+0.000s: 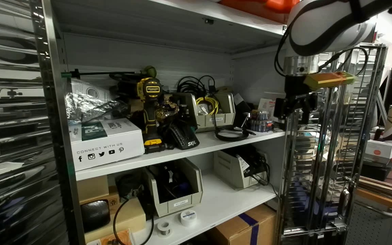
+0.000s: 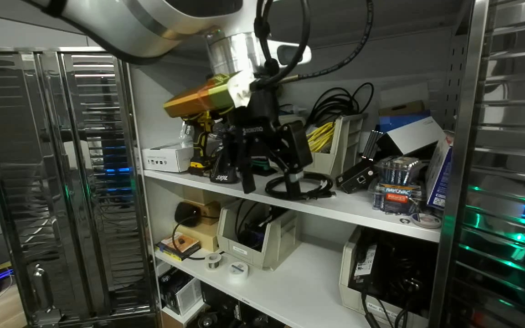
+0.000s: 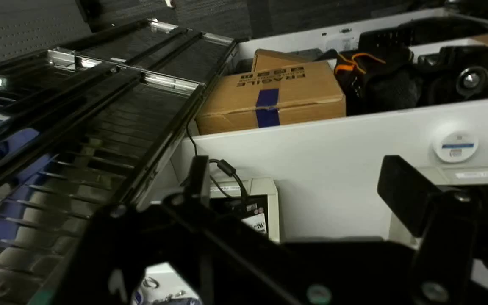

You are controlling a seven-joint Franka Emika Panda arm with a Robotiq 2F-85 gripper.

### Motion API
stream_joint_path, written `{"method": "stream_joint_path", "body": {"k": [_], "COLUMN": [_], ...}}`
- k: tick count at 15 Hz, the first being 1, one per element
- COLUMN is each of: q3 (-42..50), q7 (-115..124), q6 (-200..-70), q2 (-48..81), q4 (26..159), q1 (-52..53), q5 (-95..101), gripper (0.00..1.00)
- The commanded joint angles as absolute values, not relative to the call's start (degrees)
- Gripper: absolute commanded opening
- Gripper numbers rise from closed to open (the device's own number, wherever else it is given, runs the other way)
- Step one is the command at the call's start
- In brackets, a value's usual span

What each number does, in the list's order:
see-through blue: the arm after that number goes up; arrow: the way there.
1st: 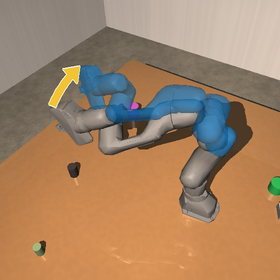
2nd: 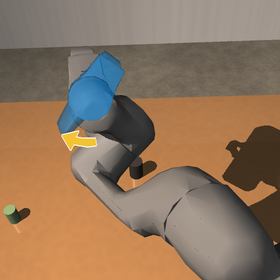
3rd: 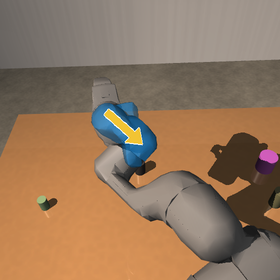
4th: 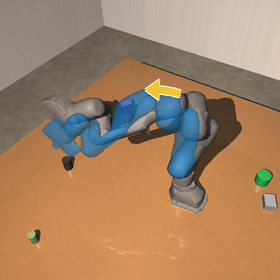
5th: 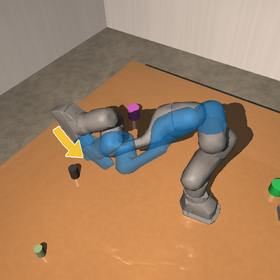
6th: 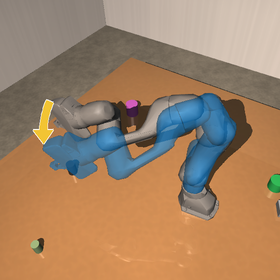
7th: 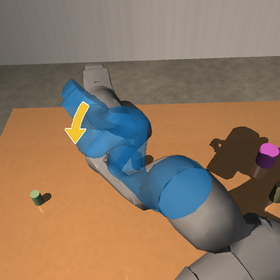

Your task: Put the cable in the storage box

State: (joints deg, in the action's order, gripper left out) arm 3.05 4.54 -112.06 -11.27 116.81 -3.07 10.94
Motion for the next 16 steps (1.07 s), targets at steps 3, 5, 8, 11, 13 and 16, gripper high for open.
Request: {"method": "stream_joint_path", "body": {"k": [3,5,8,11,13,16], "q3": [3.52,3.59,3.40,3.18,3.13,3.21], "q7": [11.45,12.82,14.90,15.68,15.64,14.94], "q6": [-116.85,-119.89,-124.15,-126.89,-127.65,-128.04], "q2": [1.34,4.58,8.76,11.84,13.34,14.79], "q4": [103.36,101.48,98.96,96.90,95.66,94.65], "q1": [-3.52,-3.53,-3.17,-2.53,-2.07,-1.54], "q5": [2.42,0.38,-0.78,0.07,0.56,1.00], "gripper": [1.00,1.00,1.00,1.00,1.00,1.00]}}
